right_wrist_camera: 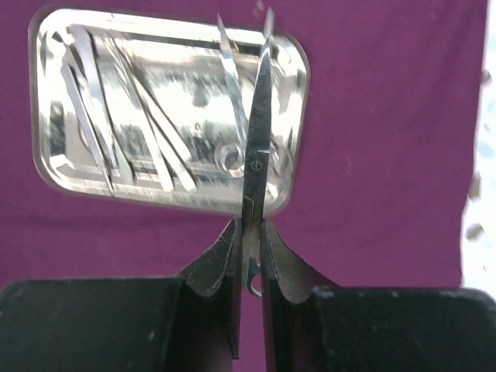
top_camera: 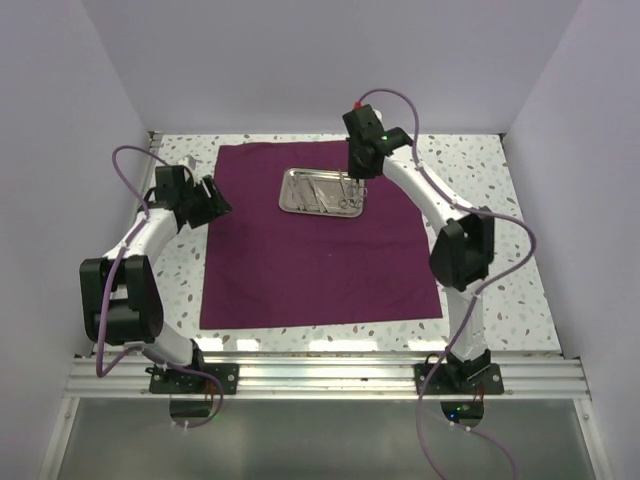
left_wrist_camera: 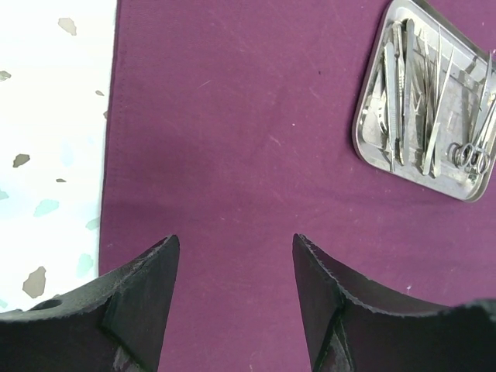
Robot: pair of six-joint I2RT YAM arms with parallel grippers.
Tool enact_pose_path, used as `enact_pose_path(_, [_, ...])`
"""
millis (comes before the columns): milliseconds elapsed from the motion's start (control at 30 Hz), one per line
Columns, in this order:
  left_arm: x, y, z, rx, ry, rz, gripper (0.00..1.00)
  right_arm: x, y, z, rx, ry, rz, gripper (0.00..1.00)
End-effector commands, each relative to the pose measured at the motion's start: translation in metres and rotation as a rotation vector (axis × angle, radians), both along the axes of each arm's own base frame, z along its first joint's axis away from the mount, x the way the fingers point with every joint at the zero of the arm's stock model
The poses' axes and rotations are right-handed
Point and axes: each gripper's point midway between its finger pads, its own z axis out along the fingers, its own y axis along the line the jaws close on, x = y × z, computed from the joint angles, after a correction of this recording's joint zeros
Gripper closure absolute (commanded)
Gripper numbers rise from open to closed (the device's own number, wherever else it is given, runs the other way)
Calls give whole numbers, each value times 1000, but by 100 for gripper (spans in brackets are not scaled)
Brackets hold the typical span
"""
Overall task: Open and lay out the surgical kit
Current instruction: Pick up the medical item from the container, then place the medical item in the surgical kit.
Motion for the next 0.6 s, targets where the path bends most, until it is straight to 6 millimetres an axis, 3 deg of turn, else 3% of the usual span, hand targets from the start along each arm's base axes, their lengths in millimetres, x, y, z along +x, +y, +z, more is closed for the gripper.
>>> enact_pose_path(0, [8,-11,22,-11,-86,-27,35,-34,-19,18,19,-23,-18,100])
enact_pose_path(33, [9,-13,23,-6,-90,-35,35,-46,-22,14,26,-8,-14,100])
enact_pose_path(67, [9,-20,24,-8,-93,-58,34,-73,-36,7,20,22,-14,100])
enact_pose_path(133, [11,-28,29,1,-109,-91,32,-94,-42,-1,49,30,-20,100])
enact_pose_path(167, [12,-32,32,9,-118,-98,31,-122,-51,-16,51,74,-15,100])
enact_pose_path(233, [15,-43,40,45,-131,-107,28,-143,-53,-27,87,87,-22,100])
enact_pose_path(267, [15,-50,43,52,-130,-118,27,-166,-57,-51,83,151,-15,100])
enact_pose_path(300, [15,-52,48,56,-126,-118,23,-173,-55,-47,116,130,-10,100])
enact_pose_path(367, [13,-57,53,62,-114,-118,23,-193,-56,-63,119,170,1,100])
enact_pose_path(433, [9,-57,61,82,-109,-117,23,-203,-56,-66,119,171,7,100])
enact_pose_path(567, [-3,-50,74,130,-88,-109,24,-230,-68,-97,112,231,-17,100])
